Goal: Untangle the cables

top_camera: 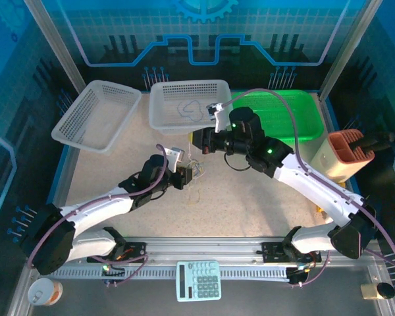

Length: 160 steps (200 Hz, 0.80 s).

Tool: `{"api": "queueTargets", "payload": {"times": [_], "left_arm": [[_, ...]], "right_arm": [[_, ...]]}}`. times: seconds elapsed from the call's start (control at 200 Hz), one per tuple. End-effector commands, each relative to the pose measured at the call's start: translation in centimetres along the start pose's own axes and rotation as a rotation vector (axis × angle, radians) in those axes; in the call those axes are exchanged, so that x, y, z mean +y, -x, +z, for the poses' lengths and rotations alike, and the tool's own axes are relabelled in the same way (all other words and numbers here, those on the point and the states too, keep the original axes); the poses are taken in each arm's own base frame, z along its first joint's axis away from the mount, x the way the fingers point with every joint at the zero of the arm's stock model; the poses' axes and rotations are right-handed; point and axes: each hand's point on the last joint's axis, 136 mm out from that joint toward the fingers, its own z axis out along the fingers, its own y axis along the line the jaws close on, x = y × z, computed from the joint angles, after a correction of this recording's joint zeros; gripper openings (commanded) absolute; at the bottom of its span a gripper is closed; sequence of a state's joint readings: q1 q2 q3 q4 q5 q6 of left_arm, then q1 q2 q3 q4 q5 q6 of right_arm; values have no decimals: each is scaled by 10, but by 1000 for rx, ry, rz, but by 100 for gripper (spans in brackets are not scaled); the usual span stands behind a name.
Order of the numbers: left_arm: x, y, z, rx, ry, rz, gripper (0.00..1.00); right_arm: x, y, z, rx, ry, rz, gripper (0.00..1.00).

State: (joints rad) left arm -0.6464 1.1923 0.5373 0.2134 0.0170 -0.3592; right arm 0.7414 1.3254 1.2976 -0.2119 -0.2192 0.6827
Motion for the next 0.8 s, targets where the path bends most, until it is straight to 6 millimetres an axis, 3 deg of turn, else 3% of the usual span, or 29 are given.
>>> {"api": "queueTargets", "payload": {"times": [0.0, 0.22, 0.325, 0.44, 0.65, 0.795], "left_arm": [[8, -12, 3, 10, 25, 4, 29], [16, -27, 5, 40, 41, -7, 25], [18, -30, 5, 41, 44, -10, 25], [19, -31, 3, 41, 46, -8, 24], [17, -27, -3, 32, 46, -7, 23], [12, -19, -15, 2, 33, -7, 42]], "right_arm": [[30, 48, -33, -135, 80, -14, 0], [48, 100, -79, -295, 183, 17, 0], [48, 109, -92, -341, 182, 13, 0], [32, 99, -82, -312, 145, 29, 0], [-13, 61, -44, -207, 81, 107, 0], [-12, 54, -37, -178, 92, 110, 0]]}}
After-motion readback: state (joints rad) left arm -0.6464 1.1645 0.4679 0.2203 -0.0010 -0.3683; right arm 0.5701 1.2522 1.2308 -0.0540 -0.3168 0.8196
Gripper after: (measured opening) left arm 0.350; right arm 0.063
